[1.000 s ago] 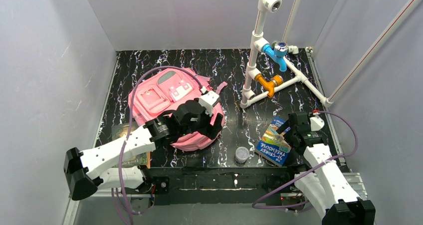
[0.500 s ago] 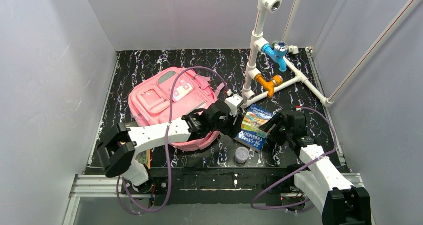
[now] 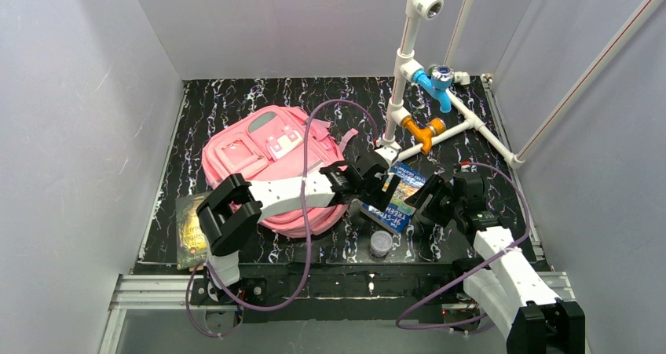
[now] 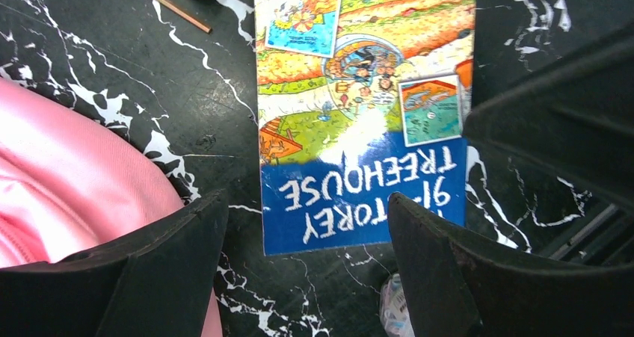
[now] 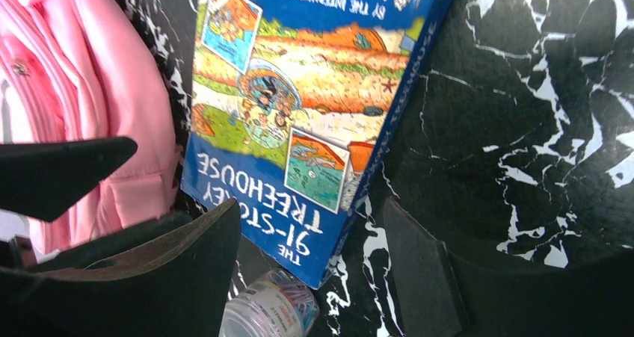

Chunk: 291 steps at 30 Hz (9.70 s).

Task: Pack the student bag
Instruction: Pick up the book from the center of the board, then place the book in the student bag.

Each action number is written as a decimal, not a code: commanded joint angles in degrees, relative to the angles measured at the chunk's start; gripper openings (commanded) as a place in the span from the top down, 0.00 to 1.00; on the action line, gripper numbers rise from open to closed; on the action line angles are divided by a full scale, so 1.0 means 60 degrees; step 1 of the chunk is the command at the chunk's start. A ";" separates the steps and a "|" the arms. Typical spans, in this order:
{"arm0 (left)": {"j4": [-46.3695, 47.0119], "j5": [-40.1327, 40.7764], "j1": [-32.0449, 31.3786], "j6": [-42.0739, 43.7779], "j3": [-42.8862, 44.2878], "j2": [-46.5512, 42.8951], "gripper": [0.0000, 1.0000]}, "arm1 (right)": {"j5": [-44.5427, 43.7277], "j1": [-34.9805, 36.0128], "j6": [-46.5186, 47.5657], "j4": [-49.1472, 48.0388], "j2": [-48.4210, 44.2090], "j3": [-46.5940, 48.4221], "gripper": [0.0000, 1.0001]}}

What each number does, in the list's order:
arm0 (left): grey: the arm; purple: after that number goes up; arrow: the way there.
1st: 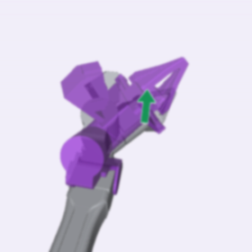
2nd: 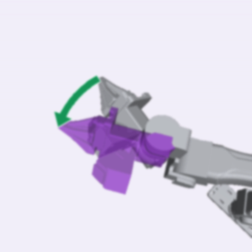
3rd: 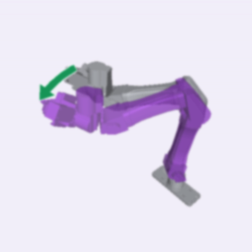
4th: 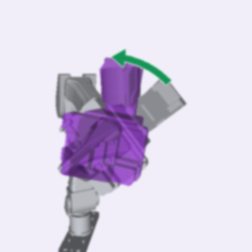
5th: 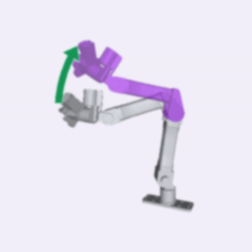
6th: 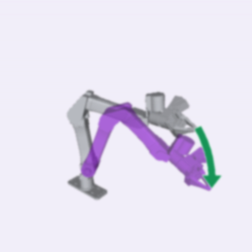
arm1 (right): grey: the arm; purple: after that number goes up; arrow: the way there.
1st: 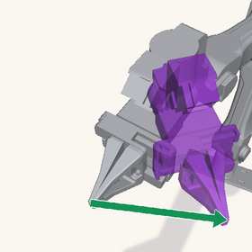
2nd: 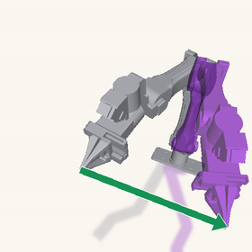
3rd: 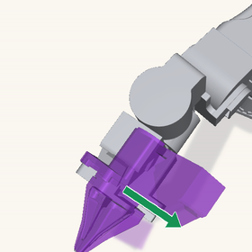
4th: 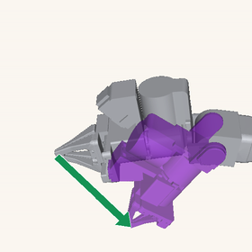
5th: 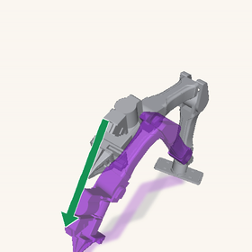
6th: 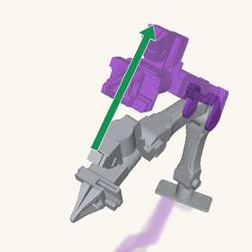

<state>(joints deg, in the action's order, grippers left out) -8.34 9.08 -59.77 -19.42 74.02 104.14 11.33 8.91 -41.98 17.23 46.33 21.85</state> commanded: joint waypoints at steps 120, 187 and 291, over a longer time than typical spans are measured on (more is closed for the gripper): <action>-0.1244 -0.4590 0.4095 -0.6558 -0.3119 -0.7492 0.02 | 0.5848 -0.0005 -0.4837 -0.0216 -0.2599 0.2245 0.99; 0.4176 -0.5369 0.2573 -0.9838 -0.4588 -0.6476 0.03 | 0.6347 0.0068 -0.8260 -0.5187 -0.2073 0.1584 0.99; -0.4485 0.1445 0.0645 0.0555 -0.1915 -0.4452 0.40 | -0.8455 0.9385 -0.6681 0.0328 -0.5538 0.0412 0.99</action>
<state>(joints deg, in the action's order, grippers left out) -31.99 11.92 -53.47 -24.88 59.66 76.66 -36.05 64.99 -83.46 18.24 13.34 18.46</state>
